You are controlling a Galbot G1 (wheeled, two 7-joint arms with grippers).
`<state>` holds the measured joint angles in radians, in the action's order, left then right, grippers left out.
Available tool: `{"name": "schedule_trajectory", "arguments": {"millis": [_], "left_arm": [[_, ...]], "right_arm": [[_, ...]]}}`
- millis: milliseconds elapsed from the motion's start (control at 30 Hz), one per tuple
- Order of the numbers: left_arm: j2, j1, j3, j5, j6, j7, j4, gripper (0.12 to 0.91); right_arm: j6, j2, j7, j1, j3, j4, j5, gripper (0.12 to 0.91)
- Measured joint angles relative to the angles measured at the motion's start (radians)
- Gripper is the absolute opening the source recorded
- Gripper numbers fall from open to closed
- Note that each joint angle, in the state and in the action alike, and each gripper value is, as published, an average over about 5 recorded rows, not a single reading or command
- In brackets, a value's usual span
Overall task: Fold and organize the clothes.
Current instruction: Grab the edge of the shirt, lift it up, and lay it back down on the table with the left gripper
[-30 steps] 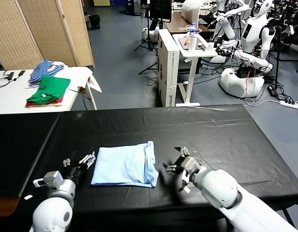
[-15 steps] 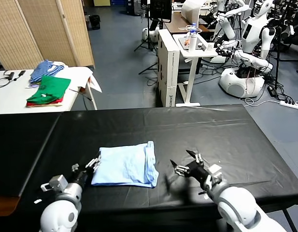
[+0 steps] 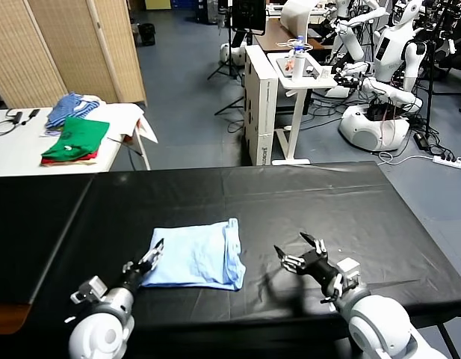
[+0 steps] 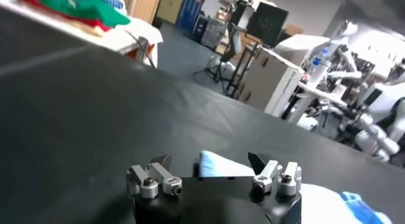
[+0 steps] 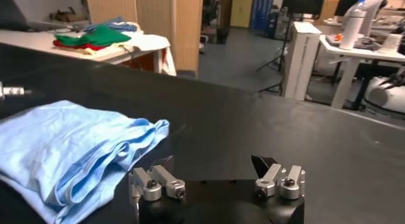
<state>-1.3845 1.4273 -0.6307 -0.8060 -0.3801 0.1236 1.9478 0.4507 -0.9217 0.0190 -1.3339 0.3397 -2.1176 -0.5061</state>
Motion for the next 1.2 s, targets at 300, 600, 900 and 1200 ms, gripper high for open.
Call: {"name": "schedule_trajectory", "arguments": {"millis": [300, 600, 900, 1200], "left_arm": [[-0.022, 0.006, -0.001, -0.053, -0.005, 0.004, 0.010, 0.871], [-0.035, 0.009, -0.002, -0.076, -0.009, 0.021, 0.020, 0.328], [-0.035, 0.010, 0.002, -0.025, -0.010, 0.040, 0.052, 0.156], [0.088, 0.055, -0.032, 0.297, 0.010, 0.006, 0.095, 0.156]], "right_arm": [[-0.002, -0.011, 0.001, 0.003, -0.012, 0.004, 0.004, 0.907], [-0.004, -0.018, 0.000, 0.003, -0.015, 0.006, 0.013, 0.907], [-0.007, -0.023, 0.000, 0.000, -0.014, 0.013, 0.035, 0.907], [-0.010, -0.040, 0.000, 0.004, -0.019, 0.032, 0.056, 0.907]]}}
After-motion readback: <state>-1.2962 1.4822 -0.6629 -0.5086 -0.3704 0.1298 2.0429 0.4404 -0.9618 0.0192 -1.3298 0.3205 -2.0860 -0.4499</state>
